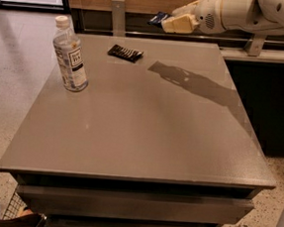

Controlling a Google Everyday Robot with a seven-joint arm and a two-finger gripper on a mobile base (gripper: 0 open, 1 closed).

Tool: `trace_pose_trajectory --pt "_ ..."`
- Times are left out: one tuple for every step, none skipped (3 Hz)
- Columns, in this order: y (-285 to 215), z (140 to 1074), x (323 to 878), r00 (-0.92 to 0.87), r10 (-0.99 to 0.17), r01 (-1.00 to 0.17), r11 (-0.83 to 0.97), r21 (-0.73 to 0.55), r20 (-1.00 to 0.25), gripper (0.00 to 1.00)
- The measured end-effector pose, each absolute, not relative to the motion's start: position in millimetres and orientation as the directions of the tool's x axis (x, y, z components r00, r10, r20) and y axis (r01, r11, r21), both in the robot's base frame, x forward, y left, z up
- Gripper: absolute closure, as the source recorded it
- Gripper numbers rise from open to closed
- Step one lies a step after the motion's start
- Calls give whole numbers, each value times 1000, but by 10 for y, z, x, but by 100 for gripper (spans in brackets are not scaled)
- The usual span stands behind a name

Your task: Move rxbar blueberry near rxbar chocolate

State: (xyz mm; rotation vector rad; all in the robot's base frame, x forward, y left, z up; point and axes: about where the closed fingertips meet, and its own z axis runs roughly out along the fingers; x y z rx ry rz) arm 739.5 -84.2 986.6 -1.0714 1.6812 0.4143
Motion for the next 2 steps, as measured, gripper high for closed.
trace_pose_trajectory --pt "-840 9737 7559 -78 -448 -803 558 -210 -891 100" --pt "-859 9503 7894 -115 -432 -784 593 -185 -895 100"
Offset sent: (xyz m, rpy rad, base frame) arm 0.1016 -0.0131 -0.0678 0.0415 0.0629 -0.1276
